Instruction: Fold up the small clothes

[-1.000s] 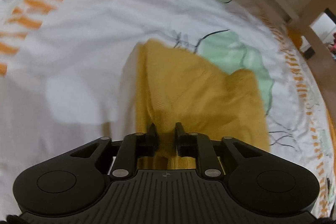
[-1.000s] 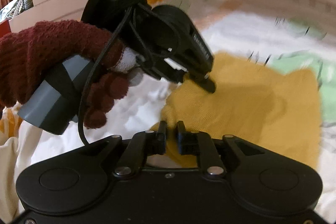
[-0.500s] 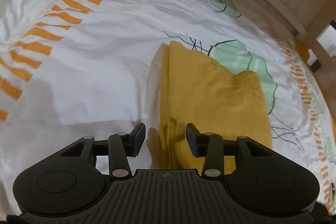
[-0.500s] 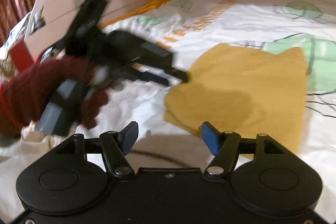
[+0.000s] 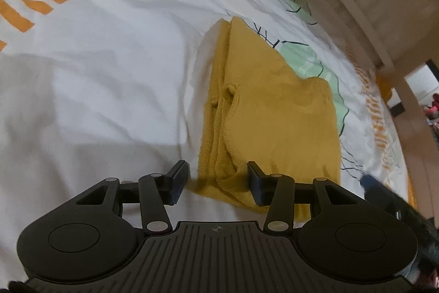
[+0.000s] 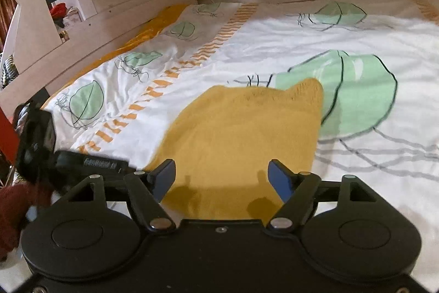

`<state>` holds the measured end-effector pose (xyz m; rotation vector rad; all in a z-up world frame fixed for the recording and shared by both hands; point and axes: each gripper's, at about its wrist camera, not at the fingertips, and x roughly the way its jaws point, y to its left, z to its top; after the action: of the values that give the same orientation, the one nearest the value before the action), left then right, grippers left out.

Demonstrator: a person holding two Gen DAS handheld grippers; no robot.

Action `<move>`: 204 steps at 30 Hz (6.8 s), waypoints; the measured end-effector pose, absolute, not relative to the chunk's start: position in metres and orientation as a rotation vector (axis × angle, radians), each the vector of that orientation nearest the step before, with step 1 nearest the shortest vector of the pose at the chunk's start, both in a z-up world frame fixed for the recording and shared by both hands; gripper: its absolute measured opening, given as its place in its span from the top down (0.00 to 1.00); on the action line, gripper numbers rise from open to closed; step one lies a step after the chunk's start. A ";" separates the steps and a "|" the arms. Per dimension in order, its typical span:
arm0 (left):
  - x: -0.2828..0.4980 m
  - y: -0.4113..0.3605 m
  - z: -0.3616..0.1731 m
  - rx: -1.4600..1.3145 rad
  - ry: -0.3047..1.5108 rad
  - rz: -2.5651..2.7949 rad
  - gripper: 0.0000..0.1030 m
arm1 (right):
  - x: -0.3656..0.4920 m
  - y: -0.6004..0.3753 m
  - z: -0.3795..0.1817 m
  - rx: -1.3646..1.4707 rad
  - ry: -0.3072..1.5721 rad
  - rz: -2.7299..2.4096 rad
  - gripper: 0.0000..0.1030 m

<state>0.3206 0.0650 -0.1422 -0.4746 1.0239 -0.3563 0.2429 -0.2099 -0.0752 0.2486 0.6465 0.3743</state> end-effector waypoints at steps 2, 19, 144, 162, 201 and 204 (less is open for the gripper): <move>0.321 0.064 -0.143 -0.469 1.021 -0.360 0.56 | 0.257 -0.207 -0.076 0.252 0.633 0.385 0.25; 0.319 0.064 -0.143 -0.456 1.034 -0.384 0.54 | 0.403 -0.237 -0.125 0.282 0.812 0.246 0.22; 0.228 -0.017 -0.141 -0.245 0.821 -0.322 0.55 | 0.155 -0.309 -0.137 0.312 0.707 -0.039 0.01; 0.100 -0.003 -0.073 -0.119 0.713 -0.272 0.06 | 0.025 -0.285 -0.074 0.448 0.586 -0.044 0.00; 0.033 -0.031 -0.079 0.060 0.796 -0.142 0.08 | -0.024 -0.249 -0.090 0.274 0.678 -0.078 0.00; 0.034 -0.030 -0.079 0.057 0.800 -0.141 0.08 | -0.023 -0.248 -0.091 0.273 0.682 -0.077 0.00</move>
<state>0.0336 -0.0305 -0.0792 0.0568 0.7998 -0.1410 -0.0235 -0.2484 -0.0914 0.2729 0.6819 -0.0769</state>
